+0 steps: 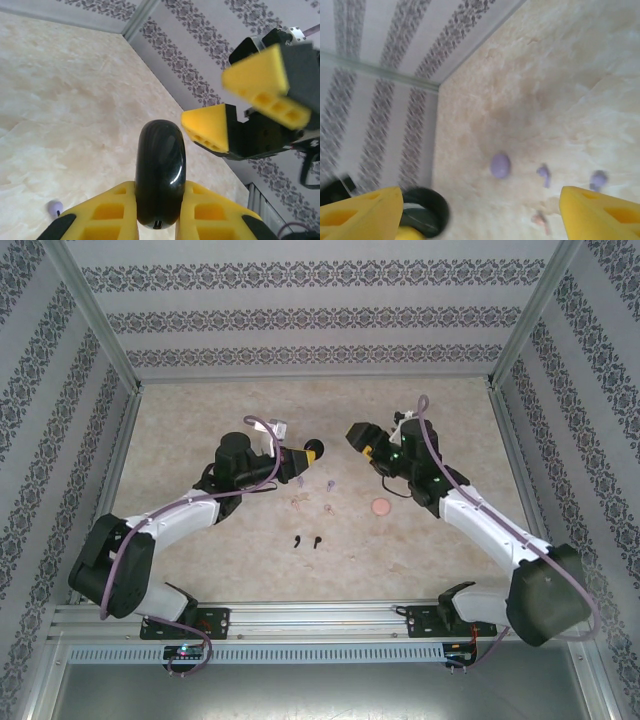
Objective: Insert wireless bluetooth earbuds into charging case
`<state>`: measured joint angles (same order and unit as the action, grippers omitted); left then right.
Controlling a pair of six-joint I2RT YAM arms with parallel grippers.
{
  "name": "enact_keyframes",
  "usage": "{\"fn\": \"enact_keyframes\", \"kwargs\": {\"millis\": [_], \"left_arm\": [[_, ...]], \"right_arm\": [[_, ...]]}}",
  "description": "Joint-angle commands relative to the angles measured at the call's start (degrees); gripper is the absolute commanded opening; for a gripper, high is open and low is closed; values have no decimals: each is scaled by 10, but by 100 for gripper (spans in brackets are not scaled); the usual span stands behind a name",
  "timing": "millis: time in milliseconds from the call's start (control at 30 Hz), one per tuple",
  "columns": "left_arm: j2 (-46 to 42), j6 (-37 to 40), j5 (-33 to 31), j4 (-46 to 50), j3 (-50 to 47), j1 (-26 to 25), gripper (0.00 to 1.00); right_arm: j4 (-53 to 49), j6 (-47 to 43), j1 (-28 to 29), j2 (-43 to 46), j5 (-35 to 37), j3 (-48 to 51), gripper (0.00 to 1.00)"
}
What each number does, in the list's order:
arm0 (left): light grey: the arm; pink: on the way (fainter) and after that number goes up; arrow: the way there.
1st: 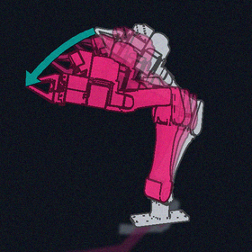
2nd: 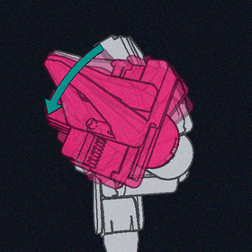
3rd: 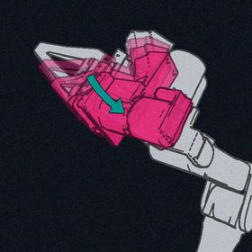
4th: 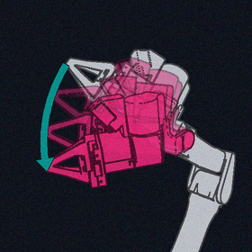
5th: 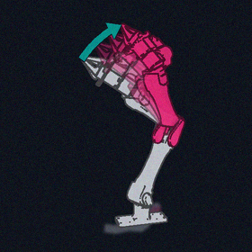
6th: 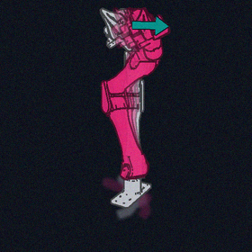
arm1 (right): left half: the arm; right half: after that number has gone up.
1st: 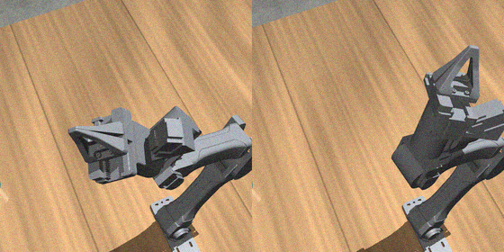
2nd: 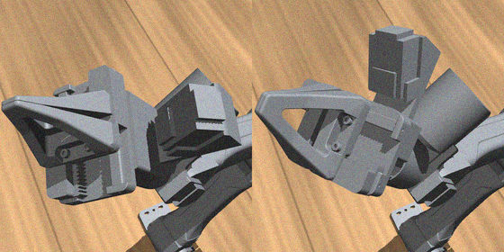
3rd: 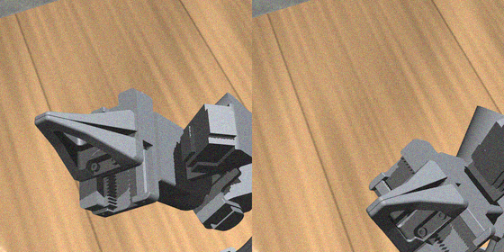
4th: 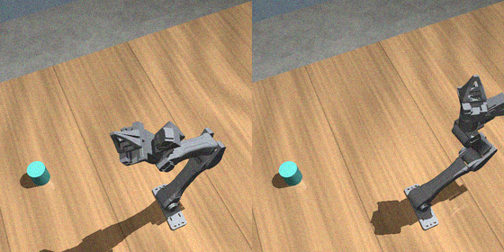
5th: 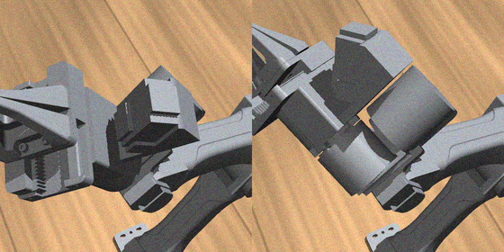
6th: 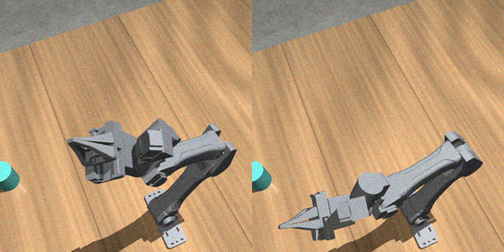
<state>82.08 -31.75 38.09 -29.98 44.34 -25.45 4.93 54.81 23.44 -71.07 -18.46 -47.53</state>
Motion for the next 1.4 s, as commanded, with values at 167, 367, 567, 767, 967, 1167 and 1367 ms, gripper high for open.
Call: {"fn": "enact_keyframes", "kwargs": {"millis": [167, 367, 567, 767, 967, 1167, 1367], "left_arm": [[-3, 50, 97, 111, 57, -3, 0], [9, 51, 124, 130, 75, -4, 0], [12, 49, 128, 134, 80, -5, 0], [14, 52, 135, 140, 86, -5, 0], [3, 53, 146, 142, 85, -6, 0], [-13, 49, 153, 136, 80, -9, 0], [-21, 48, 150, 134, 74, -11, 0]], "right_arm": [[3, -263, 2, 61, -110, 58, 79], [15, -287, 11, 36, -152, 44, 78], [19, -291, 29, 3, -148, 14, 77], [26, -289, 35, -24, -139, -5, 75], [32, -282, 24, -46, -116, -8, 71], [47, -261, -12, -77, -102, 11, 66], [52, -244, -28, -54, -126, 35, 65]]}}
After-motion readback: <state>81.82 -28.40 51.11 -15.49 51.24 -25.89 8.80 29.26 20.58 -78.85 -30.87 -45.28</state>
